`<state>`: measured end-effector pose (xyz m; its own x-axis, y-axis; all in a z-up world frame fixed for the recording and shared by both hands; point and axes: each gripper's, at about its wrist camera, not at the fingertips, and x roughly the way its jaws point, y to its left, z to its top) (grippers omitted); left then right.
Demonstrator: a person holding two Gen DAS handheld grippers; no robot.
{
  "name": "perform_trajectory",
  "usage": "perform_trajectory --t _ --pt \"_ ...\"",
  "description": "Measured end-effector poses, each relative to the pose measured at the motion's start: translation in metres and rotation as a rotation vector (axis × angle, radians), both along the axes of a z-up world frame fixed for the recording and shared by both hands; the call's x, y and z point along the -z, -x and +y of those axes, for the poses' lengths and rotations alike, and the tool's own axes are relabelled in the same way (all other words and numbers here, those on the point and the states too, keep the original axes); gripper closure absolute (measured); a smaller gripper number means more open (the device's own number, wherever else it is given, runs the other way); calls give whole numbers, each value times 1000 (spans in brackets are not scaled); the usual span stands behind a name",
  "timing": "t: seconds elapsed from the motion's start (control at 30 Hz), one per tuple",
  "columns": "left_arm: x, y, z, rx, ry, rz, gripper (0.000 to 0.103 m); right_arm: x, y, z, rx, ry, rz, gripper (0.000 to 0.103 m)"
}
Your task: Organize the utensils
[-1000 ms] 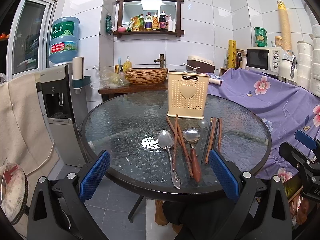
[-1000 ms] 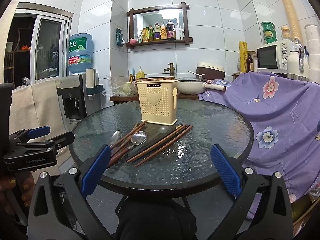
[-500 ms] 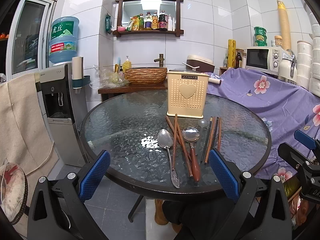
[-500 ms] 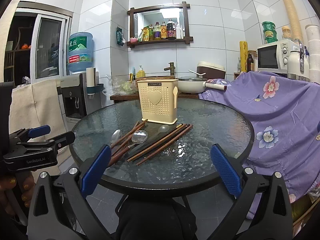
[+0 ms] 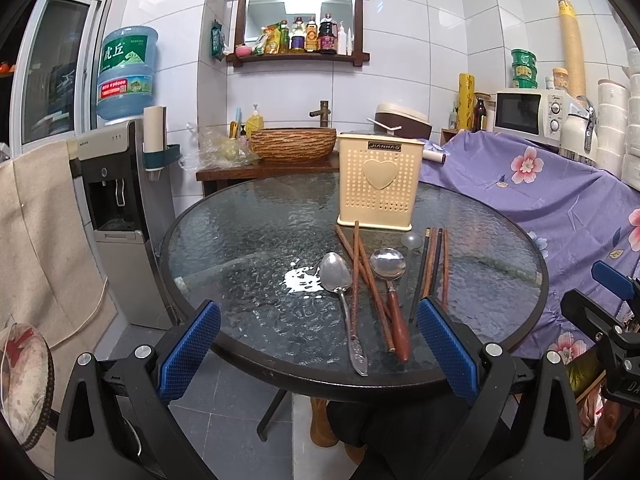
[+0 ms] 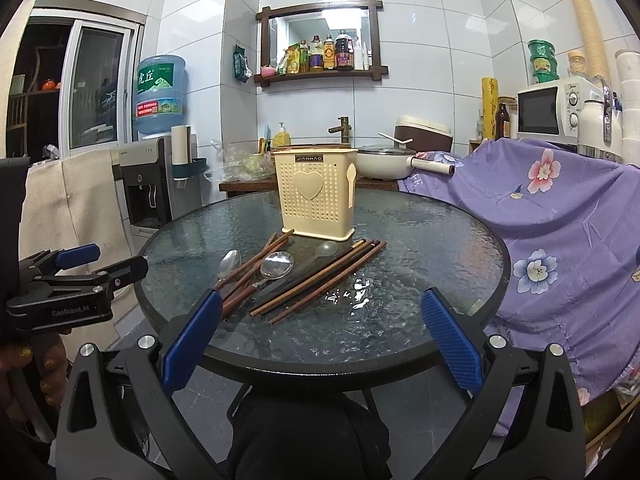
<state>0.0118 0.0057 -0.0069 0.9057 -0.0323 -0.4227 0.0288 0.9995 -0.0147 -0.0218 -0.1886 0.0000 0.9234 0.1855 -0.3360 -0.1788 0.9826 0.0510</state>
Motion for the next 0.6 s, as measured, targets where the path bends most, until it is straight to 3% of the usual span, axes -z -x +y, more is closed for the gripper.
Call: perform_trajectory --t 0.27,0.47,0.6 --pt "18 -27 11 28 41 97 6 17 -30 -8 -10 21 104 5" --pt "19 -54 17 41 17 129 6 17 -63 -11 -29 47 168 5" --pt "16 -73 24 68 47 152 12 14 -93 -16 -54 42 208 9"
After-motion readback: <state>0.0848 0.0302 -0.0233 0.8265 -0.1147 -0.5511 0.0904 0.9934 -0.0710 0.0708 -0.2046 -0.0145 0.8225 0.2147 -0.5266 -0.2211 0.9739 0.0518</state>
